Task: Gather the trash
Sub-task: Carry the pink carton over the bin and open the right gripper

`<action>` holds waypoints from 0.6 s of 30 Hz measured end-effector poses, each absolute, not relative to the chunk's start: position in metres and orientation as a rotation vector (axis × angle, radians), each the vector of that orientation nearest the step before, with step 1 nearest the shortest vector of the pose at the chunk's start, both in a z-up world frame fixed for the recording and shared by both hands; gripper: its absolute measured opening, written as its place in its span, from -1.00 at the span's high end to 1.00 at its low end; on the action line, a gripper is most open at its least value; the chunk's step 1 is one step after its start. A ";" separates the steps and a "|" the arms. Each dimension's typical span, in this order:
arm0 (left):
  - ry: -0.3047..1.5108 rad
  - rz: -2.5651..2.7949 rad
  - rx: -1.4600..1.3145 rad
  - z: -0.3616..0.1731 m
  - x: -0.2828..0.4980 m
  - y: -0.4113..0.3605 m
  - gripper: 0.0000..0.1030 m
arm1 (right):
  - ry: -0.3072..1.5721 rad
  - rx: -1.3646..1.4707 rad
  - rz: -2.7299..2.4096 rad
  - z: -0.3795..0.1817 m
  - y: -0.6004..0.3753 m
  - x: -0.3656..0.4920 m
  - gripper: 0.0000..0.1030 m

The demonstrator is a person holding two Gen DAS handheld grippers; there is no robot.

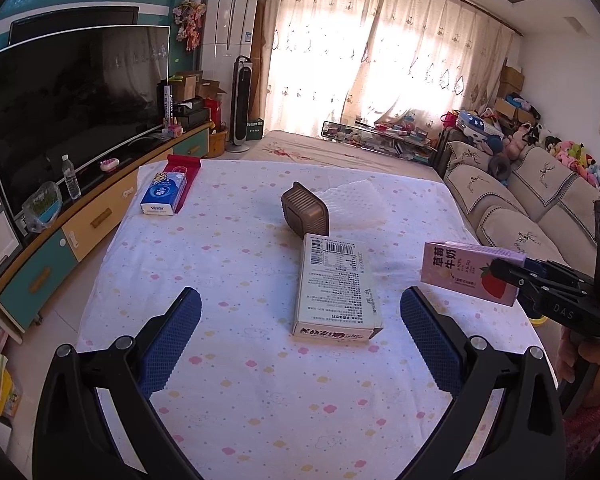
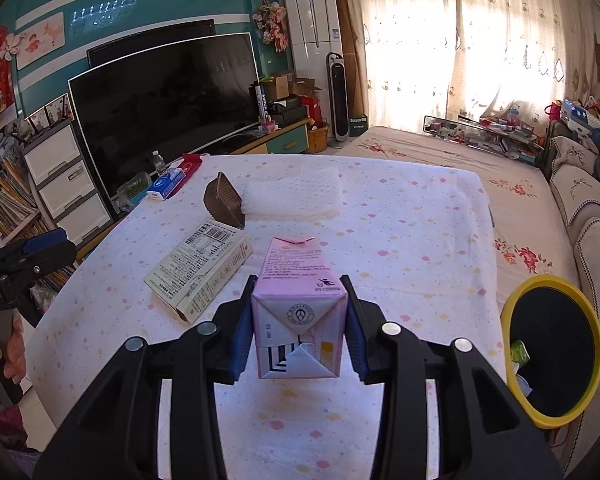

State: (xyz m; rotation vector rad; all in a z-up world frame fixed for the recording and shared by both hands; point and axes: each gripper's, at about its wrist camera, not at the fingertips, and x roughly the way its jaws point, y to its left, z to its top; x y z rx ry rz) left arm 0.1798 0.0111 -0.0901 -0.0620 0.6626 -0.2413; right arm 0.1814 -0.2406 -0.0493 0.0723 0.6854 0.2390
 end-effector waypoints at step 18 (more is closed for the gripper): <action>0.674 -0.304 -0.028 -0.093 0.175 -0.035 -0.90 | 0.689 0.211 -0.224 -0.079 -0.424 0.158 0.26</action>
